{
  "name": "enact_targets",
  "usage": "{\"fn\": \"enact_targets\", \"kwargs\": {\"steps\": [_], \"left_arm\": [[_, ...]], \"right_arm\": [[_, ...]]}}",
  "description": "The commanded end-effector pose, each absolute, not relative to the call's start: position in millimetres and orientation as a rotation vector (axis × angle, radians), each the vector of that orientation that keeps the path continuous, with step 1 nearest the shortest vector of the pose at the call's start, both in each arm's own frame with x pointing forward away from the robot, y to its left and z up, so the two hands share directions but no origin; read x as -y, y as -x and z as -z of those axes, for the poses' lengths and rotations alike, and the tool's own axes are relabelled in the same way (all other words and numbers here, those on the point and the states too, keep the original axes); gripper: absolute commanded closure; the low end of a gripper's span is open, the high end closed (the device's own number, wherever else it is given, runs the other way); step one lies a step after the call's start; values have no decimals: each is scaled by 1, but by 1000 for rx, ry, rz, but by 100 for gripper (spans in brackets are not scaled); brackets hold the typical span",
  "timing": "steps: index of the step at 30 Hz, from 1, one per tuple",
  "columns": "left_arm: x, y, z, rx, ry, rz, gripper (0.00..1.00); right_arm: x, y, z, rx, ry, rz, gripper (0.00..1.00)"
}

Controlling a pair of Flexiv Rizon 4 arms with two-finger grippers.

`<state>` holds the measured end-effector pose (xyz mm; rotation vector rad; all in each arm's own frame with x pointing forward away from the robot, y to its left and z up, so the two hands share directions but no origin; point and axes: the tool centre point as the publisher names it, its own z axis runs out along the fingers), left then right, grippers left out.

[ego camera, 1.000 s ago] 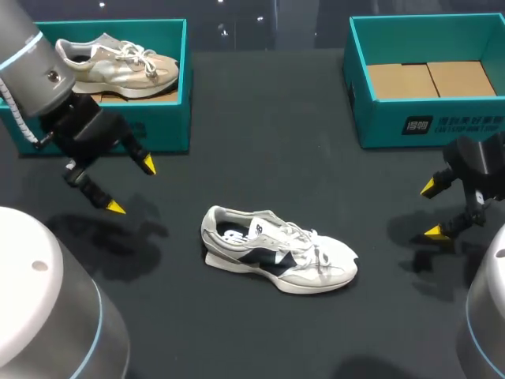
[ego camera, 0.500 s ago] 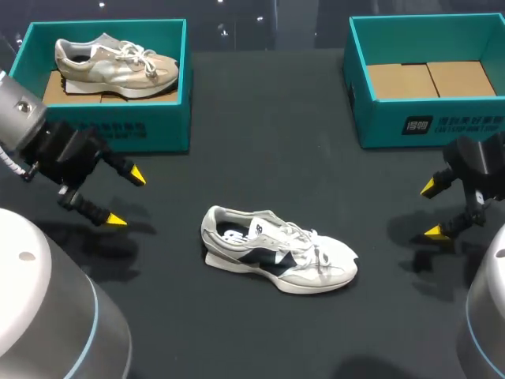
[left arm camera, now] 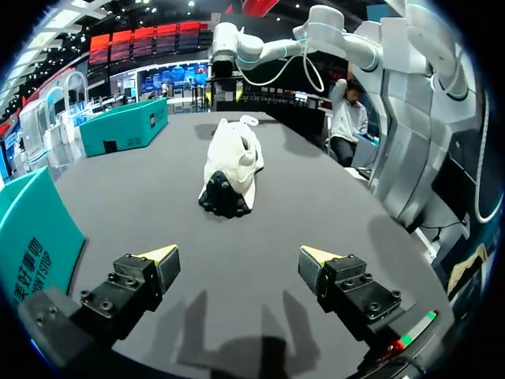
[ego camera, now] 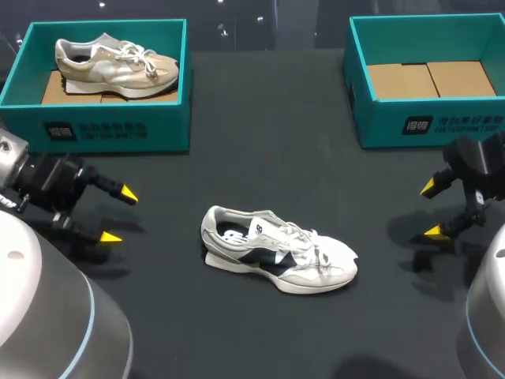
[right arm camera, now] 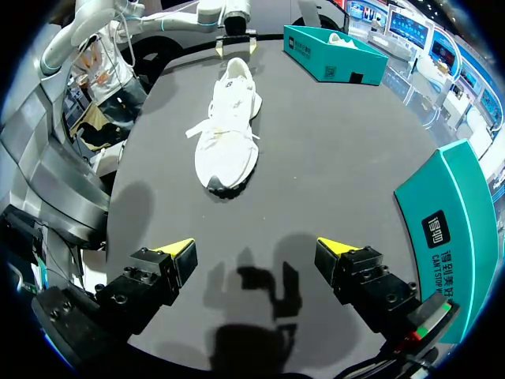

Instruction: Take the shoe out of the shoebox, open the shoe tongue, remove and reinsert the insole, then place the shoe into the shoebox

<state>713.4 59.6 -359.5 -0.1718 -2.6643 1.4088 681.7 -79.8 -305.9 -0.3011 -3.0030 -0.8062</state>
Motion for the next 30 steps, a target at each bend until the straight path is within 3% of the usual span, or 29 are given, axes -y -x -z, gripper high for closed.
{"fn": "enact_targets", "kwargs": {"steps": [1, 30], "left_arm": [[-59, -716, 367, 2654, 148, -1448, 0], [-52, -740, 396, 2574, 113, -1648, 0]], "right_arm": [[79, -680, 306, 3006, 304, 802, 0], [79, -680, 306, 3006, 304, 802, 0]]}}
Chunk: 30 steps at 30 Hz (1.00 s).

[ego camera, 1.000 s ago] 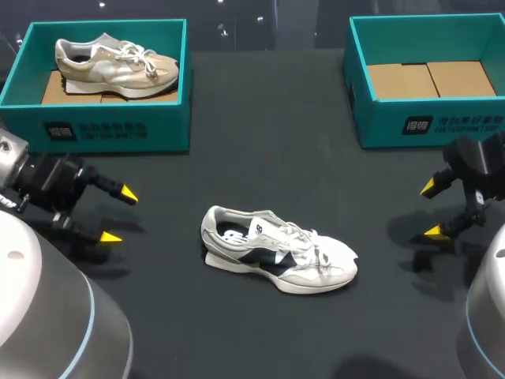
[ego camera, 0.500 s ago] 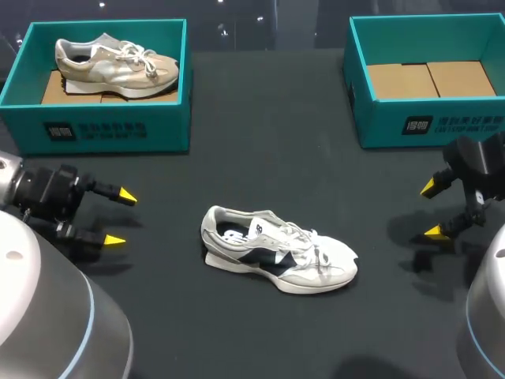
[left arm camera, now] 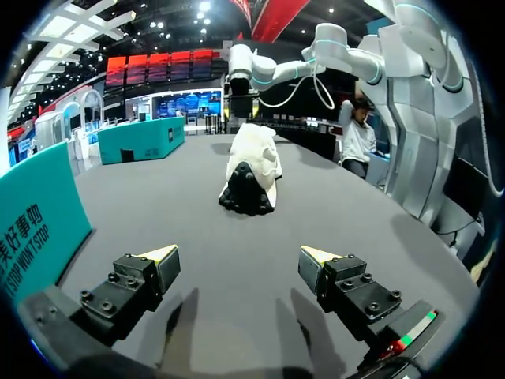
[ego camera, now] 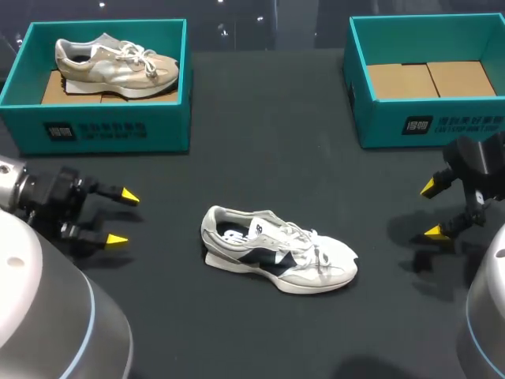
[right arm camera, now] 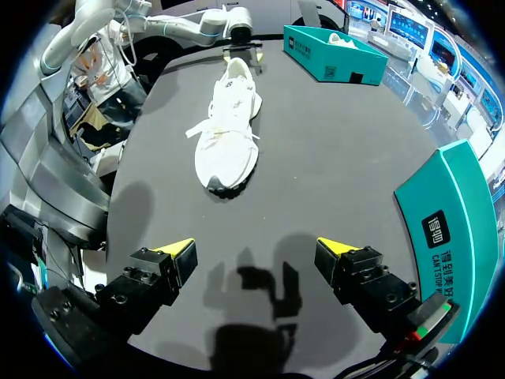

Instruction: Take the shoe out of the shoebox, open the shoe tongue, remove and reinsert the insole, then place the shoe into the shoebox

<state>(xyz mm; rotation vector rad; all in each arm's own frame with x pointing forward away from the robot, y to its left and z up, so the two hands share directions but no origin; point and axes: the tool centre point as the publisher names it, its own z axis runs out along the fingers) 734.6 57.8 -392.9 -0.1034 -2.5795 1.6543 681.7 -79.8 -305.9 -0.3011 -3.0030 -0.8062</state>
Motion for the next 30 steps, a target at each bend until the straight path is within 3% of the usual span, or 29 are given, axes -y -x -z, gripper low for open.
{"fn": "enact_targets", "kwargs": {"steps": [1, 30], "left_arm": [[-50, -741, 396, 2571, 115, -1648, 0], [31, -739, 403, 2478, 344, -1647, 0]], "right_arm": [[79, -680, 306, 3006, 304, 802, 0], [79, -680, 306, 3006, 304, 802, 0]]}}
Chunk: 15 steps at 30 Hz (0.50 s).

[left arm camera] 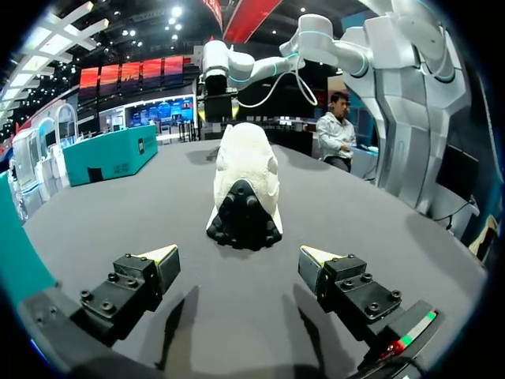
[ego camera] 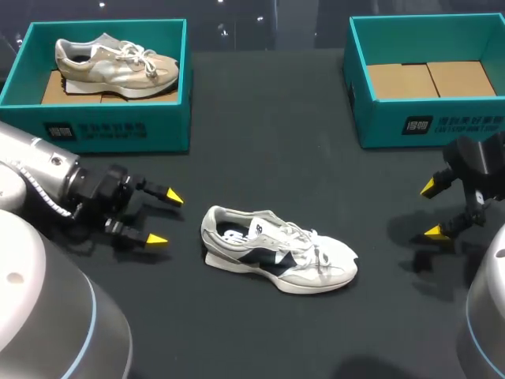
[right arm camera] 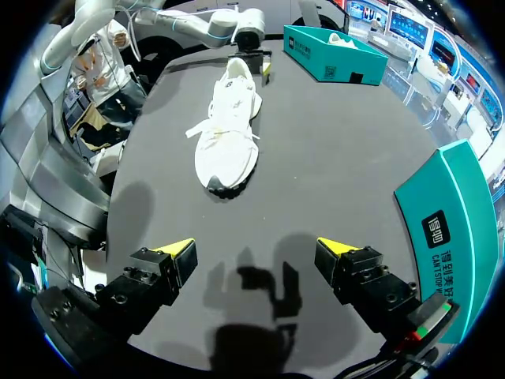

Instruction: Take the shoe out of the shoebox, open the shoe tongue, remove and reinsert the insole, then place the shoe into the shoebox

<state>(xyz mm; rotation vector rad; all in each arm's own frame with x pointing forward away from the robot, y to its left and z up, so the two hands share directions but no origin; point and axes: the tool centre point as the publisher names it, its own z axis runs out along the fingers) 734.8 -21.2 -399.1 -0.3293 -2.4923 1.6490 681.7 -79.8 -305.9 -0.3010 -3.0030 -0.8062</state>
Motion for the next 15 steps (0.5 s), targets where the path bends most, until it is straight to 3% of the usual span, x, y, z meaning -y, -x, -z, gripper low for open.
{"fn": "enact_targets", "kwargs": {"steps": [1, 15], "left_arm": [[34, -738, 403, 2473, 349, -1647, 0], [71, -729, 409, 2425, 398, -1649, 0]], "right_arm": [[79, -680, 306, 3006, 304, 802, 0], [79, -680, 306, 3006, 304, 802, 0]]}}
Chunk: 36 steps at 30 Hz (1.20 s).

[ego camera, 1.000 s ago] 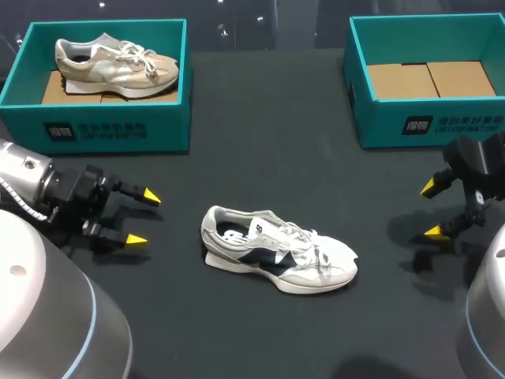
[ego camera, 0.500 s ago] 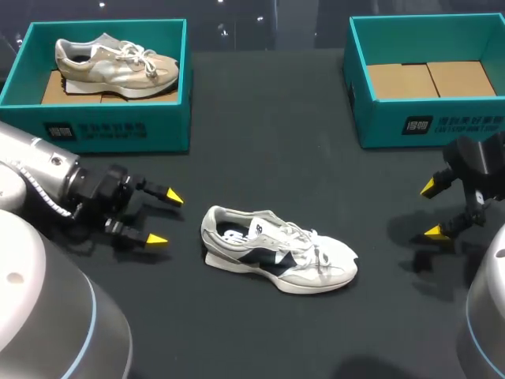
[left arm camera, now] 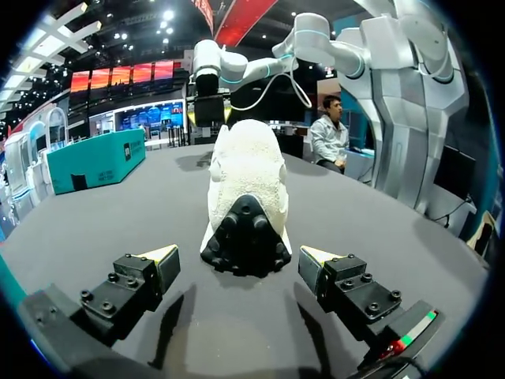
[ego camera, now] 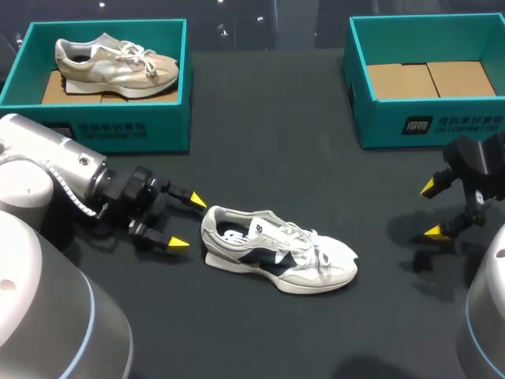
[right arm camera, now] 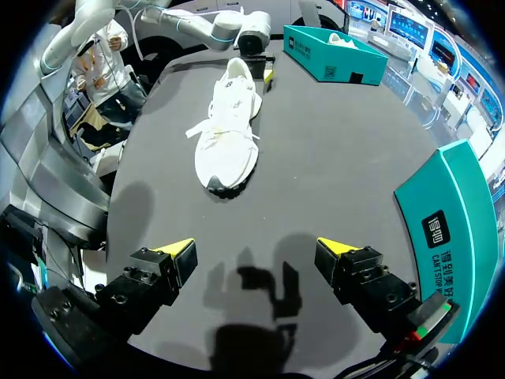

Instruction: Take the shoe out of the shoebox, open the shoe tongue, remove and reinsert the insole, then place the shoe into the shoebox

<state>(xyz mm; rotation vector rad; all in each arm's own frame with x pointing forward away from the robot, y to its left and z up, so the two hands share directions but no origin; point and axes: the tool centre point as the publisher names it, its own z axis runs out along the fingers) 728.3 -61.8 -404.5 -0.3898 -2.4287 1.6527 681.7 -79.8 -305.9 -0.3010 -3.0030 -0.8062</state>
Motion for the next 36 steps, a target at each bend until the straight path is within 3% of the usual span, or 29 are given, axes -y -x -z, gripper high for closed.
{"fn": "enact_targets", "kwargs": {"steps": [1, 36], "left_arm": [[72, -728, 410, 2422, 404, -1647, 0], [117, -706, 412, 2398, 346, -1657, 0]], "right_arm": [[79, -680, 306, 3006, 304, 802, 0], [79, -680, 306, 3006, 304, 802, 0]]}}
